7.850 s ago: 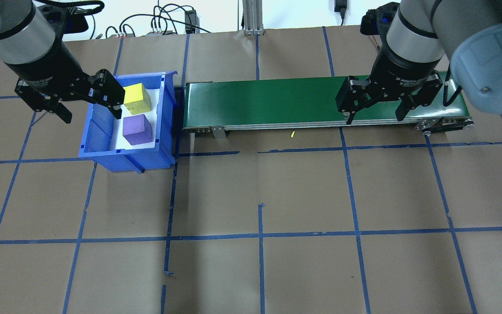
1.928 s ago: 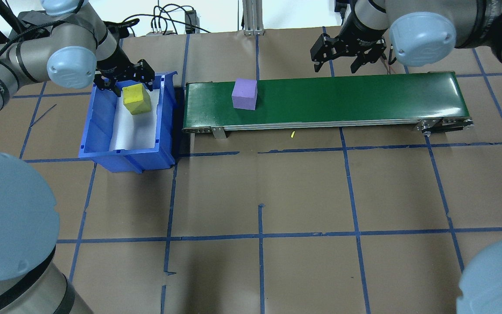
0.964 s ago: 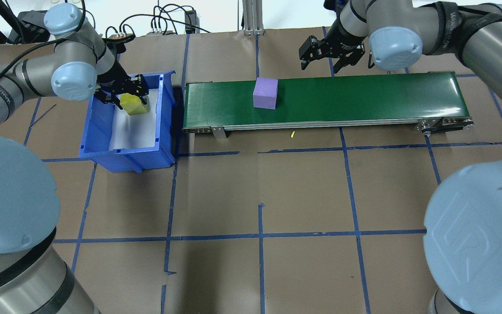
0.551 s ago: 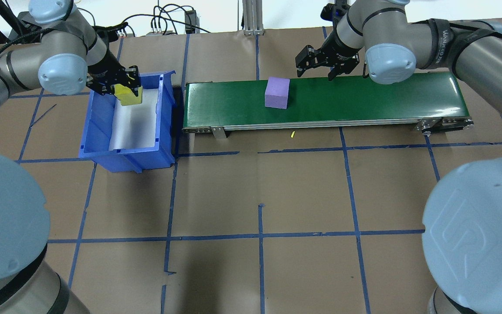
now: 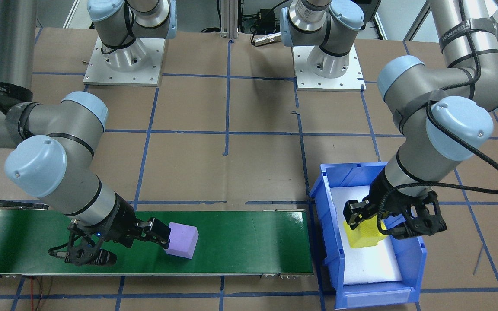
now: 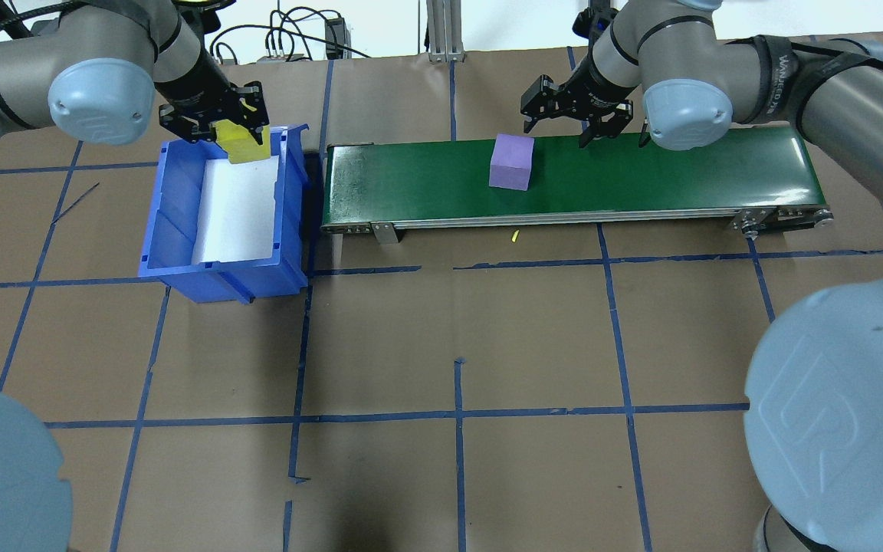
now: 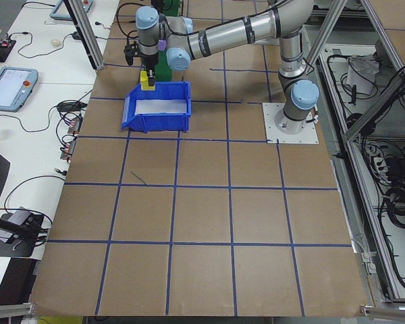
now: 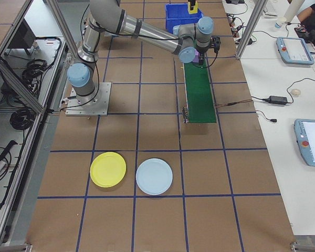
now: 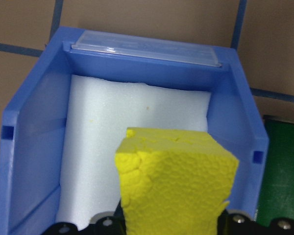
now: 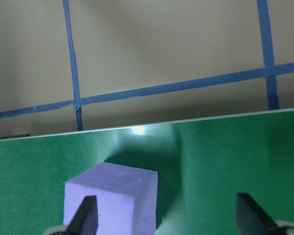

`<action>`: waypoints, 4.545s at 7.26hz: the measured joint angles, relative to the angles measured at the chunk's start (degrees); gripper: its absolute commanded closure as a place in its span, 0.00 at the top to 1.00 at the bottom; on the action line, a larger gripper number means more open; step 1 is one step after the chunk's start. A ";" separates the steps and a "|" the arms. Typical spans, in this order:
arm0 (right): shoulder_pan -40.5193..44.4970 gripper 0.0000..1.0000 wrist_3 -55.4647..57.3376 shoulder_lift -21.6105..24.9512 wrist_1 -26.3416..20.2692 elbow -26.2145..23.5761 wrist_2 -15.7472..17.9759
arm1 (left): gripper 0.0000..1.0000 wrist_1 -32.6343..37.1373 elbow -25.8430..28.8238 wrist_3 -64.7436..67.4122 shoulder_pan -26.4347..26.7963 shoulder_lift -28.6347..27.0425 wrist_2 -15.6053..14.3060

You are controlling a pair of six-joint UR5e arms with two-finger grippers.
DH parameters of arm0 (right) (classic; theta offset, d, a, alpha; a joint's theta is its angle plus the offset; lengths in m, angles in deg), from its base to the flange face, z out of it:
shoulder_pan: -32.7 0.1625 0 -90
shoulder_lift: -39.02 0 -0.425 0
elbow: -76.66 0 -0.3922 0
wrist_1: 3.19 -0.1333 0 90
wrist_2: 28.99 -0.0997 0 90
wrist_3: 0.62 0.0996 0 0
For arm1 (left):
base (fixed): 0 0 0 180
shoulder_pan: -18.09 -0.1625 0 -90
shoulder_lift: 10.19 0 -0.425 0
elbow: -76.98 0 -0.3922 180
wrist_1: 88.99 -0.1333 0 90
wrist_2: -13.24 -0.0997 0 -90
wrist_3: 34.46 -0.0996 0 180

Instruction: Move block left to right into plate

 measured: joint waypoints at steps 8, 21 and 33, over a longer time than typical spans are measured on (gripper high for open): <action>0.03 0.25 -0.21 -0.40 0.07 -1.62 0.56 | 0.33 -7.35 -0.18 -0.37 10.06 -6.46 -0.41; -41.04 0.22 -57.14 15.32 -22.81 -6.01 17.13 | 1.00 13.61 -1.41 -0.97 7.10 11.48 -4.33; -61.25 1.00 -72.38 2.88 -4.08 -8.02 19.06 | 1.00 29.11 -2.83 -9.21 1.32 25.35 -4.78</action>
